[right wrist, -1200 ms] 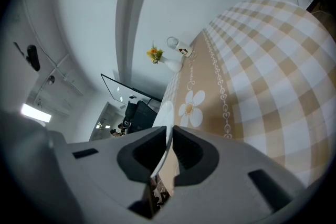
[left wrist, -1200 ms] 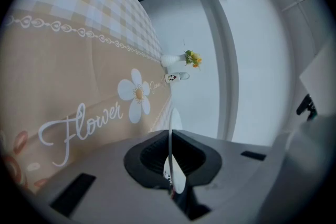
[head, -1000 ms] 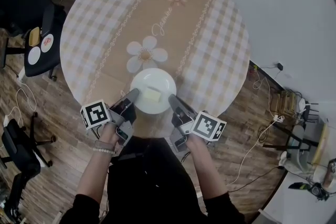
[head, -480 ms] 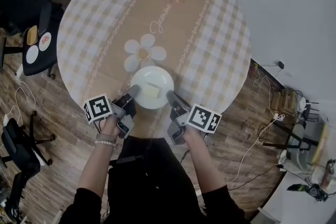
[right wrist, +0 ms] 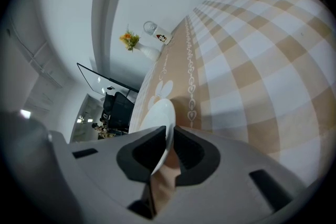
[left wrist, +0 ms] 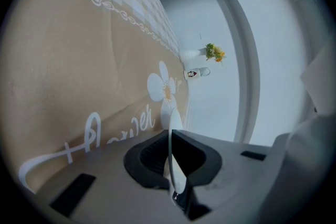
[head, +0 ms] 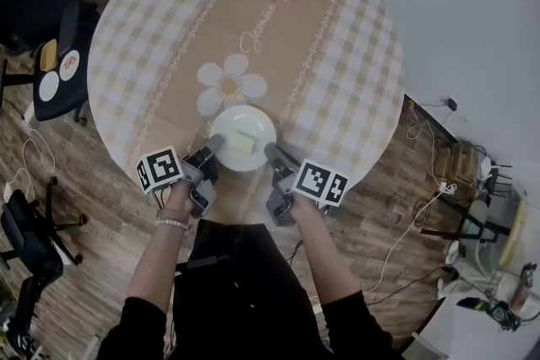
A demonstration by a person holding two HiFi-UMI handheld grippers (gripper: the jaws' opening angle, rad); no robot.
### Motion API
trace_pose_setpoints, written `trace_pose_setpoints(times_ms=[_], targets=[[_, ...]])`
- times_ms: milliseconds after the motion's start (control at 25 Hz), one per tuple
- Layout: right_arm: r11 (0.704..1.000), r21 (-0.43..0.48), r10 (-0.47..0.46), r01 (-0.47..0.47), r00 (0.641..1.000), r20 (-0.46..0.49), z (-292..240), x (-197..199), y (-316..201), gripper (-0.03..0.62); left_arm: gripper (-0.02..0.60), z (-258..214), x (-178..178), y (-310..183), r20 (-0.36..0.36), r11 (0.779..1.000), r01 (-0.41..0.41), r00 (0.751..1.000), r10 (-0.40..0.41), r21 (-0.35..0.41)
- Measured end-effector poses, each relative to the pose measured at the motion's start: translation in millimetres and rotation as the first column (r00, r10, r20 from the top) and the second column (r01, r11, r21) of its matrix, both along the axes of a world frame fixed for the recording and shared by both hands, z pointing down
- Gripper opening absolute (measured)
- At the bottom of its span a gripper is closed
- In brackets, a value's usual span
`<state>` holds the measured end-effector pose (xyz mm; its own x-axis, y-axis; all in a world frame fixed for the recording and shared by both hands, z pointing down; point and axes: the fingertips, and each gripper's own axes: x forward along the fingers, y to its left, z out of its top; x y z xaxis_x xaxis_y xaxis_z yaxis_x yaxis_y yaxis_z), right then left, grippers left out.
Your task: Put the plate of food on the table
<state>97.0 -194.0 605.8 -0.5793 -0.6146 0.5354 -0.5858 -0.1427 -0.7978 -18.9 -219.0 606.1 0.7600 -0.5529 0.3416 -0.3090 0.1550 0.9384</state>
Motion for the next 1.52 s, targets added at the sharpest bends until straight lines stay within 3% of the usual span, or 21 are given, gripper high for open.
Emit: trace_pose_setpoints(times_ms=[240,520,600,680,760,840,1040,1160,1240,1280,1360,1520], targets=[[0.996,-0.035,-0.080,0.077,0.993,-0.082,15.7,-3.4,-0.8,0.038,0.009,12.3,-2.8,-1.5,0.033,1.000,0.015,0.999,-0.014,-0.019],[0.993,0.009,-0.121,0.122,0.992,-0.046,12.1,-9.9,-5.0,0.135,0.009,17.1,-1.7,-2.9,0.042,1.000,0.021,0.999,-0.020,-0.018],[0.987,0.032,-0.156,0.160,0.983,-0.099,10.4,-7.1,-3.3,0.144,0.009,17.3,-1.8,-2.7,0.038,0.999,0.024,0.999,-0.023,-0.022],[0.966,0.070,-0.228,0.250,0.946,-0.230,7.1,-4.7,0.2,0.143,0.009,17.2,-2.1,-2.7,0.037,0.999,0.029,0.999,-0.028,-0.028],[0.916,0.105,-0.317,0.388,0.857,-0.406,1.5,-6.0,5.2,0.143,0.009,17.0,-2.1,-2.9,0.039,0.999,0.029,0.999,-0.028,-0.030],[0.827,0.119,-0.392,0.549,0.717,-0.576,-5.6,-13.5,13.1,0.135,0.009,17.1,-2.5,-3.0,0.038,0.999,0.028,0.999,-0.026,-0.032],[0.527,0.072,-0.462,0.847,0.357,-0.812,-19.6,-54.7,41.1,0.115,0.009,18.4,-2.3,-2.4,0.034,0.999,0.027,0.999,-0.026,-0.032],[0.346,-0.033,-0.410,0.938,0.120,-0.904,-13.2,-70.0,55.0,0.115,0.009,18.3,-2.2,-2.6,0.030,0.999,0.025,0.999,-0.024,-0.037],[0.253,-0.105,-0.351,0.962,-0.010,-0.936,-5.7,-75.7,60.7,0.110,0.009,18.1,-2.4,-2.8,0.027,0.999,0.025,0.999,-0.024,-0.038],[0.220,-0.139,-0.317,0.966,-0.064,-0.946,-2.5,-77.0,62.3,0.106,0.009,18.1,-2.4,-2.7,0.026,0.999,0.025,0.999,-0.024,-0.038],[0.182,-0.191,-0.244,0.965,-0.144,-0.959,1.1,-78.6,62.6,0.088,0.009,18.3,-2.2,-2.4,0.023,0.999,0.023,0.999,-0.022,-0.038],[0.151,-0.268,-0.144,0.952,-0.247,-0.958,2.8,-79.1,60.0,0.051,0.009,18.4,-2.0,-2.1,0.020,0.999,0.020,1.000,-0.020,-0.034]])
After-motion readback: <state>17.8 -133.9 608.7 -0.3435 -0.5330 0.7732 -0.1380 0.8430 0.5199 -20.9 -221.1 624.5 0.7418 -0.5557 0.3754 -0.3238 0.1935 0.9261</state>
